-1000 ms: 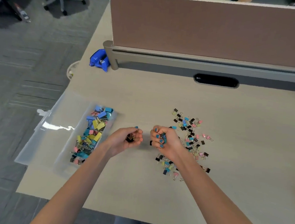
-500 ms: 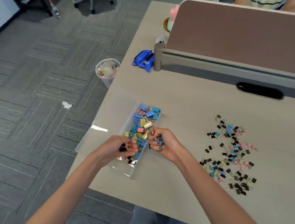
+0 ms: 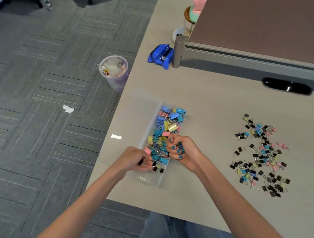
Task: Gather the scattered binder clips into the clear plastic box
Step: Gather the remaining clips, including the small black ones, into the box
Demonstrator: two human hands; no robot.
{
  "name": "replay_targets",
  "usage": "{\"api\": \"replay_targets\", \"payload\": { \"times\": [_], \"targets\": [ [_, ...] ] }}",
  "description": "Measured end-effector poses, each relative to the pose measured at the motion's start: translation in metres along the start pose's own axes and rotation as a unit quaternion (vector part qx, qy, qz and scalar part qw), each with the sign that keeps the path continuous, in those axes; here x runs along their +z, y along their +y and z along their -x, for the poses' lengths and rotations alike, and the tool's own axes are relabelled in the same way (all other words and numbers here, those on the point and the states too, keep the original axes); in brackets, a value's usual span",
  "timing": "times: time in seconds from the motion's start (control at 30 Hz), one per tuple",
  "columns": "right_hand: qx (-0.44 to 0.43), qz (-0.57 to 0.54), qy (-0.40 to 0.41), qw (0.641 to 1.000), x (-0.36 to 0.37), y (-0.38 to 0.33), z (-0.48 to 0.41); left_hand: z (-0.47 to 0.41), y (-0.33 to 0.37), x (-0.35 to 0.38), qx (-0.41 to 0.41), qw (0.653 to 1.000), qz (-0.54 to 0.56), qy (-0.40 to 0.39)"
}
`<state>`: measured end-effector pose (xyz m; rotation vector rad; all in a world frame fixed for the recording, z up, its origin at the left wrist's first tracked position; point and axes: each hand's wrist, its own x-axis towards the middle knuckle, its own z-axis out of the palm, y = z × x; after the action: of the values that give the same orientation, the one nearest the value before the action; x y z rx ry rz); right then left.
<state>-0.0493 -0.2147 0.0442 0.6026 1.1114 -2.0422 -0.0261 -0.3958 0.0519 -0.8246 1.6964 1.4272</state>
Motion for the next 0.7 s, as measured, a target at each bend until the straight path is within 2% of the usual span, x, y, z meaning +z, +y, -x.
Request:
{"api": "replay_targets", "payload": {
  "times": [0.2,0.47,0.6,0.7],
  "targets": [
    [-0.002,0.041,0.011,0.999,0.004,0.009,-0.002,-0.008,-0.009,0.0,0.041,0.993,-0.103,0.034],
    [-0.01,0.095,0.027,0.995,0.01,0.016,0.0,-0.003,-0.014,-0.003,0.072,0.987,-0.14,0.037],
    [-0.029,0.128,0.045,0.99,0.015,0.019,0.003,0.005,-0.013,-0.006,0.119,0.975,-0.184,0.049],
    [-0.045,0.184,0.064,0.98,0.026,0.026,0.002,0.009,-0.014,-0.01,0.13,0.977,-0.149,0.076]
  ]
}}
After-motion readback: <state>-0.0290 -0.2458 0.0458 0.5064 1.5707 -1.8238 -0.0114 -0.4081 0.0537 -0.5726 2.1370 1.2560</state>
